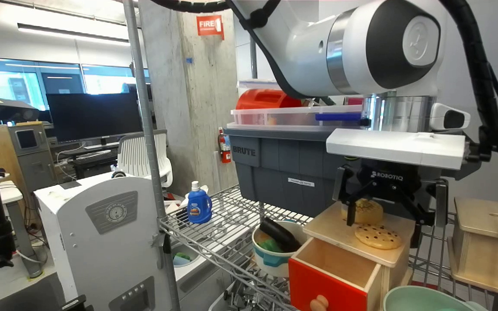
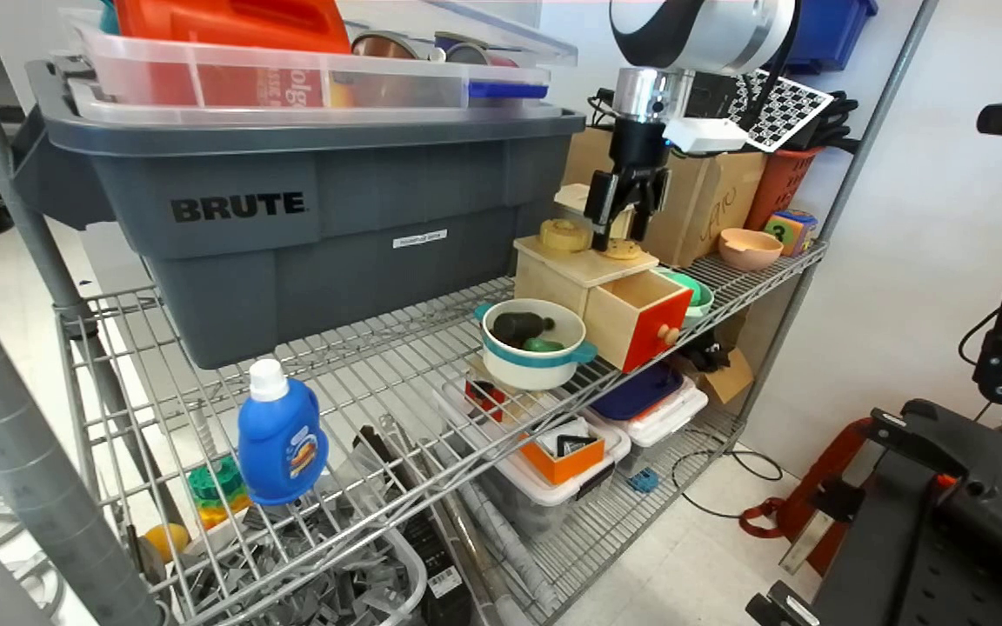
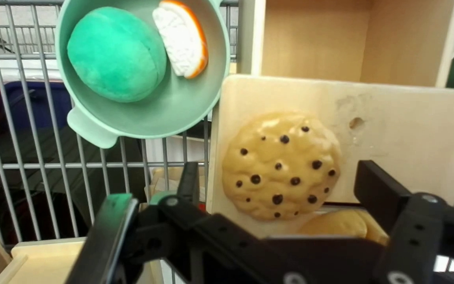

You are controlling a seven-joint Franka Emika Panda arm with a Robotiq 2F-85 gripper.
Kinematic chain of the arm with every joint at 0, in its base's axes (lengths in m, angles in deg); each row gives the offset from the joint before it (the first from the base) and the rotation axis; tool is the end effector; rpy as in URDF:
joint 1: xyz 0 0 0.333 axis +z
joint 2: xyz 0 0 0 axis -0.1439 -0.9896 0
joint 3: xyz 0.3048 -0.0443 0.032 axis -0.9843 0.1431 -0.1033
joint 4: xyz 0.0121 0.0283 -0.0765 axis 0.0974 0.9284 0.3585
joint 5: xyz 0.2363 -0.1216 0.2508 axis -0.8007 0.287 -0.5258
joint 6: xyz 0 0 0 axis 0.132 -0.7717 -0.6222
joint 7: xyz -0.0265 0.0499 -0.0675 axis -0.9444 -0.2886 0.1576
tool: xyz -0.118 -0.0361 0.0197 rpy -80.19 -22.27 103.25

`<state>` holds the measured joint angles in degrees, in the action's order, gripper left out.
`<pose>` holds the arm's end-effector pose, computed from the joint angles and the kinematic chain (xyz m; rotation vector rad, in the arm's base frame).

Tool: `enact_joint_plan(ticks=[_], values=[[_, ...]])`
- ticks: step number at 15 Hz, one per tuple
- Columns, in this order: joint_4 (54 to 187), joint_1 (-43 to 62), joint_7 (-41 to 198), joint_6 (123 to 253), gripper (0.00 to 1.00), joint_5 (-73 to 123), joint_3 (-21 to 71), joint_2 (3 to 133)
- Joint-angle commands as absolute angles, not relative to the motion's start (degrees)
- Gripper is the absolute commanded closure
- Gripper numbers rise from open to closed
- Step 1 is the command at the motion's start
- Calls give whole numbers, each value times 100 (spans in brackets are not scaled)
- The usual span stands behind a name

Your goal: Put the cookie in the drawer

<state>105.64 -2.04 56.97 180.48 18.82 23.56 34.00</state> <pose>0.6923 -0.1475 0.1893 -3.1236 -0.0730 0.0230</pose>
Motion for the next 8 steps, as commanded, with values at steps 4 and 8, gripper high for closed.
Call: enact_joint_plan(ticks=[4,8], values=[[10302,-245,5707,17808,0,2031,2315,3318],[10277,-252,5697,17790,0,2024,2309,3314]])
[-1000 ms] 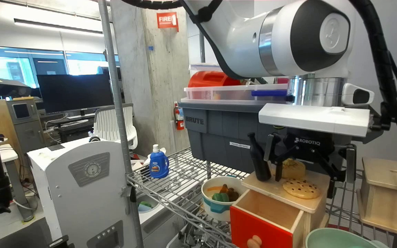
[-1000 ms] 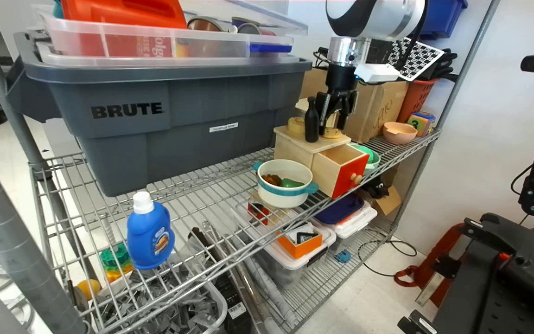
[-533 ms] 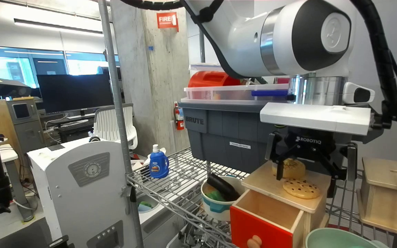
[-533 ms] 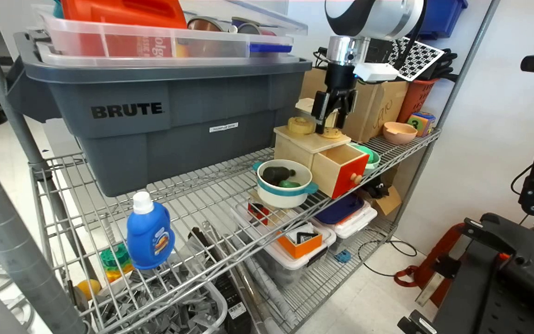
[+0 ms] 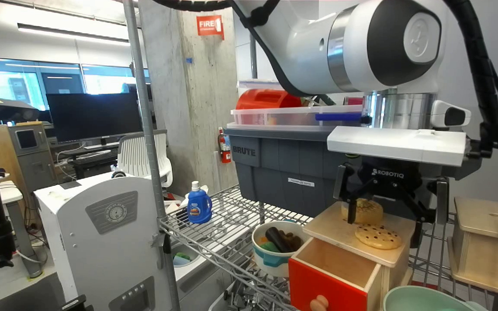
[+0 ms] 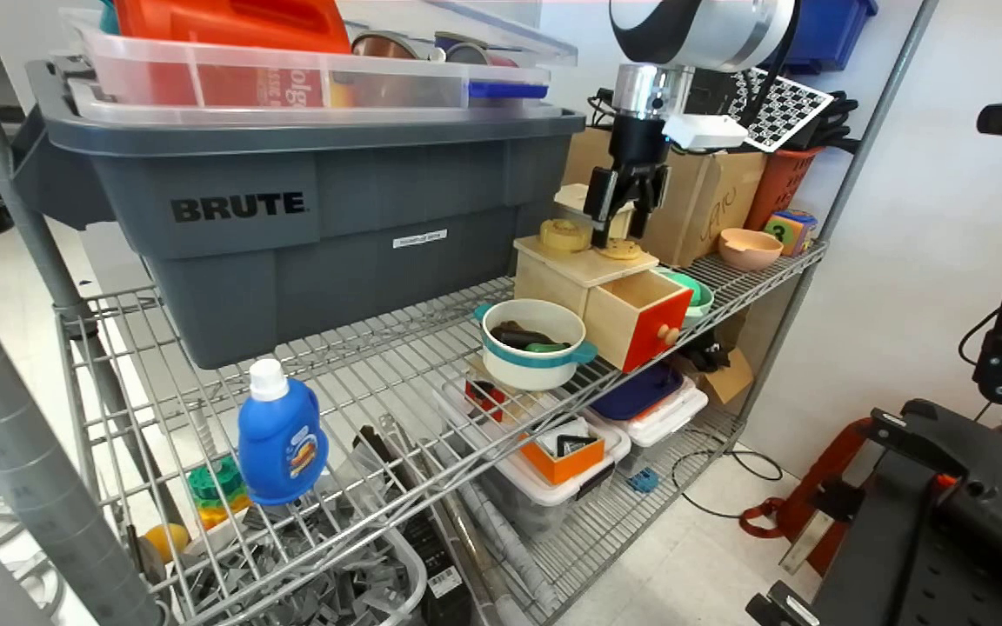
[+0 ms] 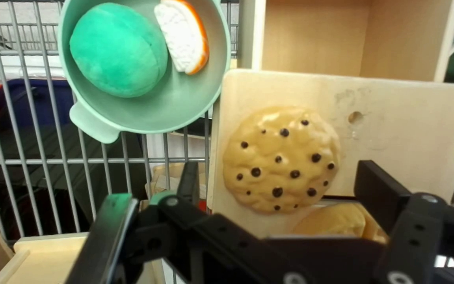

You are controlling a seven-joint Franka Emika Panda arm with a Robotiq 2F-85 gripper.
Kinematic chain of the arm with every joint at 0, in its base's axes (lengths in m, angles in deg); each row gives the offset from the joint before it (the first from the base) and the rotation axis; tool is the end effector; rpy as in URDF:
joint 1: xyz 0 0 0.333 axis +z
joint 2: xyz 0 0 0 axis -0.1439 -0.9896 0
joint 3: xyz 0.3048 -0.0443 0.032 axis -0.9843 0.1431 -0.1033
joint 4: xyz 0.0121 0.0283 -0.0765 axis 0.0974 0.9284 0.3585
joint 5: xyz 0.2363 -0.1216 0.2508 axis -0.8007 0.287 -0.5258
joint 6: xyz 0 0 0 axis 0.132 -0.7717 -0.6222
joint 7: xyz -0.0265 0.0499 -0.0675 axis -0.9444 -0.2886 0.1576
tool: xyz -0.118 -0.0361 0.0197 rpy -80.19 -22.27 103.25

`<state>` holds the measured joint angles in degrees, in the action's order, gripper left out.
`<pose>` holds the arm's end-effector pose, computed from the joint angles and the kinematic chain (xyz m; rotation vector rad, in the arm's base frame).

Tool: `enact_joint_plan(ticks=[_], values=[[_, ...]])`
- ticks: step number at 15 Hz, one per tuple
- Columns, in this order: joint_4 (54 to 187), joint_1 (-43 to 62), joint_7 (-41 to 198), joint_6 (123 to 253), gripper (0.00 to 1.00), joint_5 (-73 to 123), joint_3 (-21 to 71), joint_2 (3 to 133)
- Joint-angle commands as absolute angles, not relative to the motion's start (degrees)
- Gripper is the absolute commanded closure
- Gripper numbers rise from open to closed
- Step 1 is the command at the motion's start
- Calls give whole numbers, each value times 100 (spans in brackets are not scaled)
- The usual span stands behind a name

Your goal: Put the cookie in the drawer

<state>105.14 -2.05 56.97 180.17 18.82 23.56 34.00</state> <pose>0.6941 -0.1478 0.1925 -3.1242 -0.0733 0.0179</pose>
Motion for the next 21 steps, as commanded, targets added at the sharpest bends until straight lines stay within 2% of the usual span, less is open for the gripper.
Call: enact_joint_plan(ticks=[1,11,13,14,16,17,18,21], values=[[10264,-255,5694,17773,0,2020,2306,3307],[10194,-278,5698,17679,0,2015,2313,3217],[10171,-281,5695,17675,16,2021,2315,3198],[10159,-281,5696,17677,29,2022,2317,3187],[10149,-280,5699,17680,37,2021,2317,3180],[10138,-277,5701,17673,39,2022,2316,3184],[10106,-277,5701,17650,35,2021,2316,3185],[10099,-272,5705,17654,35,2027,2320,3182]])
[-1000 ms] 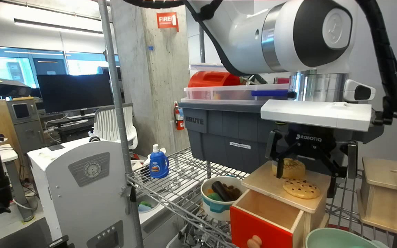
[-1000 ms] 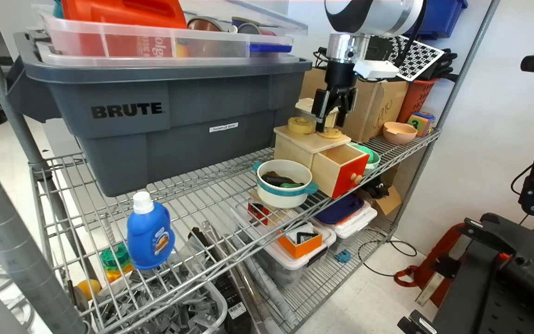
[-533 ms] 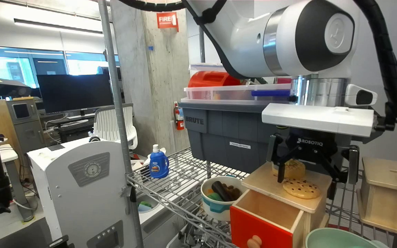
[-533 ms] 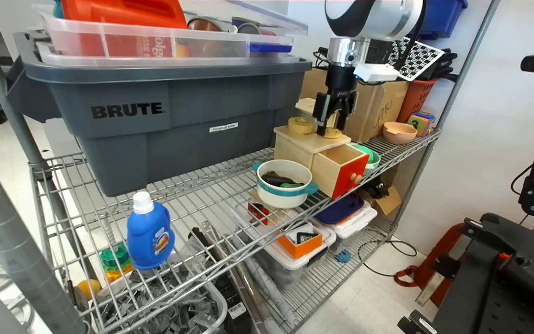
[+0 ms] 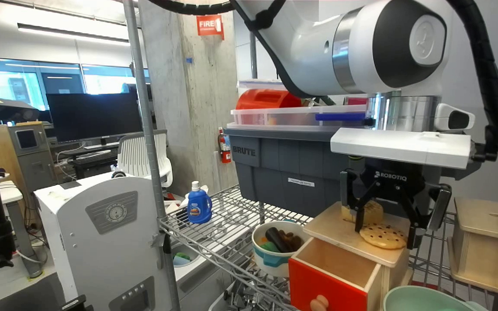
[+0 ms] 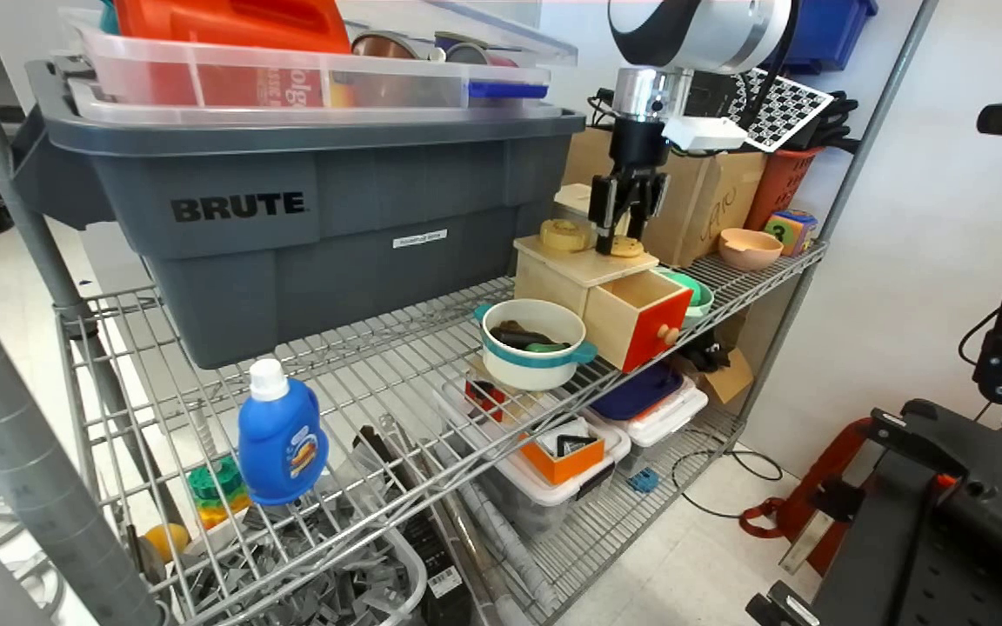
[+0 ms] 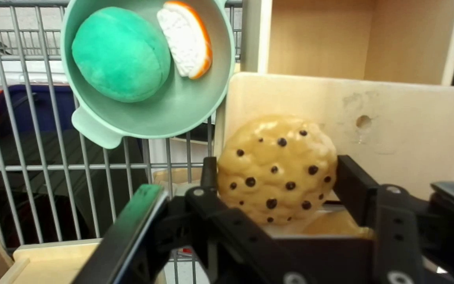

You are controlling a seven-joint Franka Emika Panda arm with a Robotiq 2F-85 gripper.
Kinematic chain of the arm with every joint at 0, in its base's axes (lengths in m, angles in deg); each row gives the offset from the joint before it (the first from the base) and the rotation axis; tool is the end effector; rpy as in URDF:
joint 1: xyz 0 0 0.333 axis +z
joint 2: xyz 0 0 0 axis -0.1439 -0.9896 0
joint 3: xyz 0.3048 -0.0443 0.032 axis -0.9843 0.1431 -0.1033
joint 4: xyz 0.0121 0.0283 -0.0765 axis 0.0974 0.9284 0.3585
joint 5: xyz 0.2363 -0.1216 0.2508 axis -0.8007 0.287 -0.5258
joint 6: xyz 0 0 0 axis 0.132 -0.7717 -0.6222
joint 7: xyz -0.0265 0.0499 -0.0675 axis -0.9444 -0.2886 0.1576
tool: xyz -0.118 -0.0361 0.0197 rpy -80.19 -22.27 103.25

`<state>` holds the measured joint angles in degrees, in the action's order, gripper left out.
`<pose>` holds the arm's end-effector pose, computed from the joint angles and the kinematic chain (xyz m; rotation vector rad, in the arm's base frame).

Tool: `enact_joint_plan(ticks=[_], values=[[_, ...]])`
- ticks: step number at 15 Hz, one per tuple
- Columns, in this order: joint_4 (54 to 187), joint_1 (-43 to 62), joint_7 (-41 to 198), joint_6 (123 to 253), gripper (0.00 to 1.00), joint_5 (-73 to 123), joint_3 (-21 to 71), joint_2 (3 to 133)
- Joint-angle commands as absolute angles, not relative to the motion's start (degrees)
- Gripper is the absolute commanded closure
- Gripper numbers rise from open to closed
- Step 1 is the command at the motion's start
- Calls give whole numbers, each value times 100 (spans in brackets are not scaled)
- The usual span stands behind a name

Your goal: Put the cookie in the drawer

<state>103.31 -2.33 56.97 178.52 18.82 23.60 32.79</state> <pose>0.6954 -0.1515 0.1884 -3.1200 -0.0669 0.0451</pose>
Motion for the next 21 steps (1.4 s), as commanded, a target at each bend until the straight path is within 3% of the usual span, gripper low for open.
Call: enact_joint_plan(ticks=[1,6,9,21], values=[[10102,-270,5706,17655,36,2030,2322,3183],[10200,-259,5701,17700,40,2027,2313,3255],[10398,-217,5712,17769,51,2036,2309,3426],[11756,-36,5708,18248,51,2043,2302,4286]])
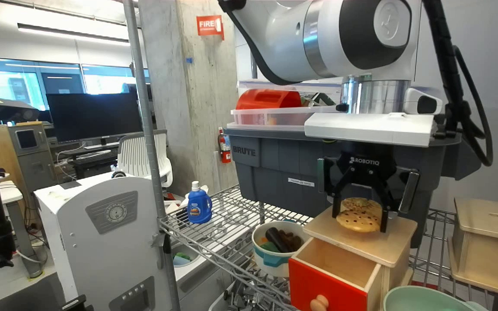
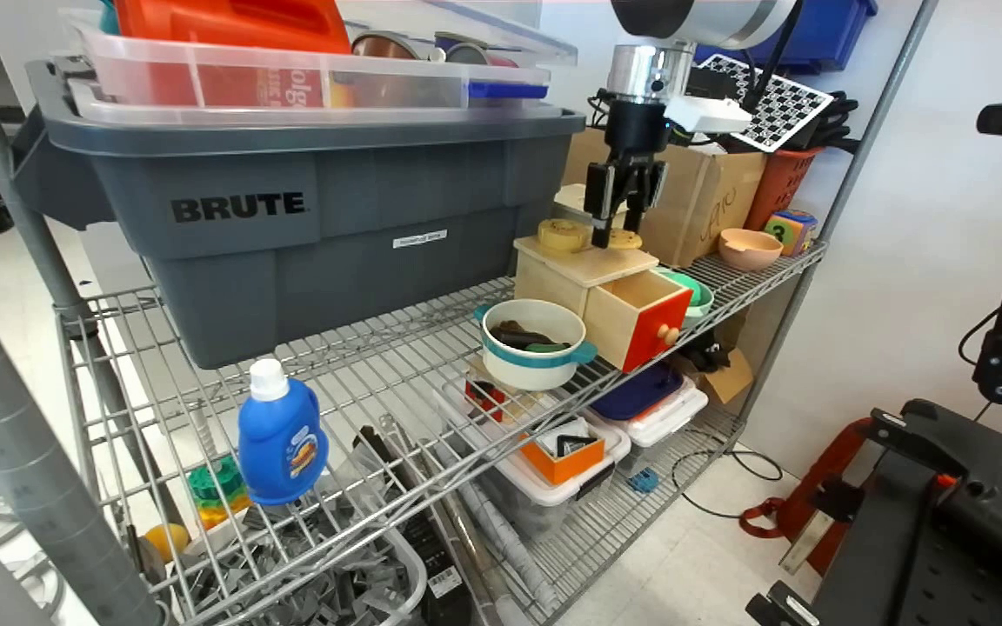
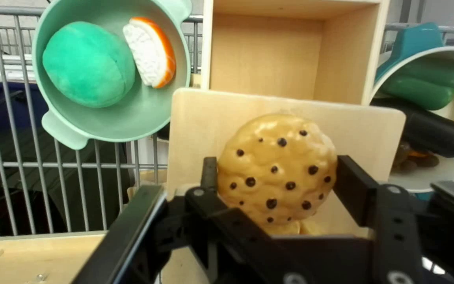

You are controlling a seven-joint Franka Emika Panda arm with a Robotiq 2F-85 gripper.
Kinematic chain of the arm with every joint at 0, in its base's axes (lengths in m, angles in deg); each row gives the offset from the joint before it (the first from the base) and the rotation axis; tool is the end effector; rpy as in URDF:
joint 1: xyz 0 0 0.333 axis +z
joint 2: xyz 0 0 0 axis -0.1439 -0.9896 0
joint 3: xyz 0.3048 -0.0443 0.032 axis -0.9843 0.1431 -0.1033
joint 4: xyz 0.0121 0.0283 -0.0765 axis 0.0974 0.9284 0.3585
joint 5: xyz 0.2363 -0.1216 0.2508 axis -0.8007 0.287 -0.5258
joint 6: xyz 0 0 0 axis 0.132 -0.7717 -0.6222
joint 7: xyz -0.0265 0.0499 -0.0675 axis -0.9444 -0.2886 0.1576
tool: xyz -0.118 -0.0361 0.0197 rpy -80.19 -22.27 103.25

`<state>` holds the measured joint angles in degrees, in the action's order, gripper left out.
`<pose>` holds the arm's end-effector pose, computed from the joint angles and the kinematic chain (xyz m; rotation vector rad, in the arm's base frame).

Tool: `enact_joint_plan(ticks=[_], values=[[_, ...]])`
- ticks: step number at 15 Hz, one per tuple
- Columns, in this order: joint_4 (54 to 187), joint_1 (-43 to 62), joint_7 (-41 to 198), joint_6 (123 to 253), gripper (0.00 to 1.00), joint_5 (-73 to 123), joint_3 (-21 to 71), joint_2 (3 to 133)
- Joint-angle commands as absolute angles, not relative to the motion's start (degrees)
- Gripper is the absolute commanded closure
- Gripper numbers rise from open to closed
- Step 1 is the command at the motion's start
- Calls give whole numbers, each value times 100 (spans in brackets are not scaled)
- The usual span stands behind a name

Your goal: Put the cookie in the drawer

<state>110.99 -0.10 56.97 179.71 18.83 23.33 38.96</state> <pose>0.6810 -0.1196 0.2099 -3.1120 -0.1257 0.0524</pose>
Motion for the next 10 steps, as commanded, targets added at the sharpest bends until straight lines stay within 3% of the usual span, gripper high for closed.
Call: enact_joint_plan(ticks=[1,10], values=[[11942,-38,5697,18320,51,2040,2297,4362],[13051,38,5745,18830,51,2230,2318,4899]])
